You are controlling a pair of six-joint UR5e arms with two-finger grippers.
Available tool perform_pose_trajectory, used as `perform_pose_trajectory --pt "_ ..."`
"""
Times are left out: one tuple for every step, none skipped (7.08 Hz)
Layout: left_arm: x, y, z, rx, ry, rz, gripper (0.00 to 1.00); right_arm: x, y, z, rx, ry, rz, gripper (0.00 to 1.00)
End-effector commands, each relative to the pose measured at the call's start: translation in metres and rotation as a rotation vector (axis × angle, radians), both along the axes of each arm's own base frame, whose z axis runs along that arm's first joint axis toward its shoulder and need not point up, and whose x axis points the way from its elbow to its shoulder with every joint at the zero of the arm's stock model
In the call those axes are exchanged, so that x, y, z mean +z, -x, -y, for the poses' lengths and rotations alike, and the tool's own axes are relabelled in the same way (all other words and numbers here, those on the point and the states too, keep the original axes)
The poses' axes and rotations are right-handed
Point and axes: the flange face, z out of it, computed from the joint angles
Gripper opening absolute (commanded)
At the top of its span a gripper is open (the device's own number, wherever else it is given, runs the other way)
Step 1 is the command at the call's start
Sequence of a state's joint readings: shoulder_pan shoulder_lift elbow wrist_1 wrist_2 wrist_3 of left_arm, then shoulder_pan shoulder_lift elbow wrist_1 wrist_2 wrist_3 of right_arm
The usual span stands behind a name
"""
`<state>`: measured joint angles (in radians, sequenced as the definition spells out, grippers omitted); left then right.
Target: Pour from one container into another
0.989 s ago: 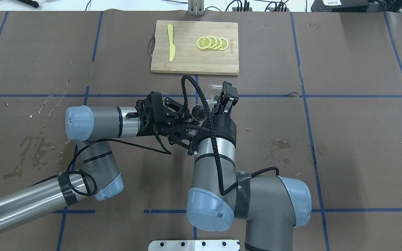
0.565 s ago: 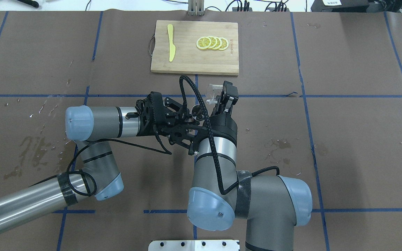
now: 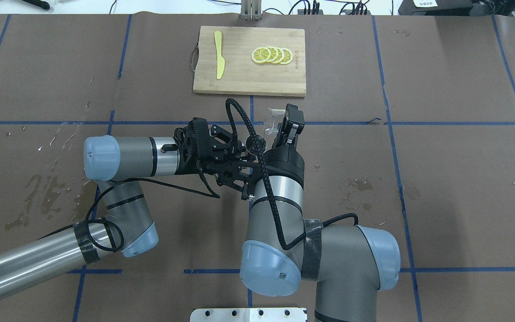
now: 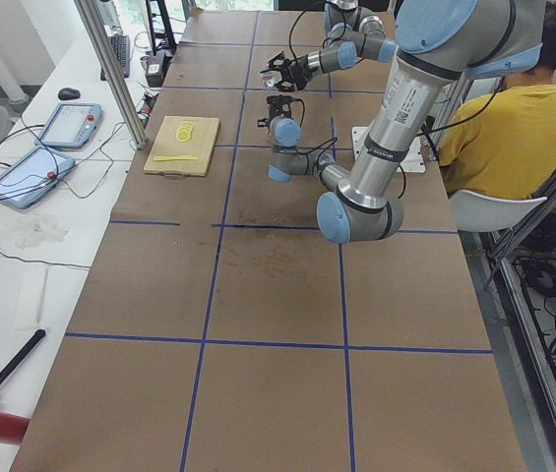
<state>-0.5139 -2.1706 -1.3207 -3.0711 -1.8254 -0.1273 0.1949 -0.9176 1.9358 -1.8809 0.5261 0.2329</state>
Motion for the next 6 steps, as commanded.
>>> perform_pose_trajectory --pt "0.0 0.0 0.0 0.0 0.0 0.0 0.0 0.0 0.001 -0.002 -0.009 -0.002 -0.016 0.0" --pt "0.0 0.0 0.0 0.0 0.0 0.0 0.0 0.0 0.001 -0.002 -0.012 -0.002 -0.021 0.0" --pt "0.0 0.001 0.001 -0.002 0.0 0.0 0.0 -0.005 -0.001 -0.002 -0.012 -0.005 0.004 0.0" --pt "0.001 0.0 0.0 0.0 0.001 0.001 0.0 -0.012 -0.01 -0.004 -0.008 -0.007 0.039 0.0" --pt "0.0 0.001 0.001 -0.002 0.0 0.0 0.0 -0.017 -0.017 -0.004 -0.001 0.002 0.109 0.0" --pt "0.0 0.001 0.001 -0.002 0.0 0.0 0.0 -0.016 -0.021 -0.004 -0.001 0.021 0.243 0.0"
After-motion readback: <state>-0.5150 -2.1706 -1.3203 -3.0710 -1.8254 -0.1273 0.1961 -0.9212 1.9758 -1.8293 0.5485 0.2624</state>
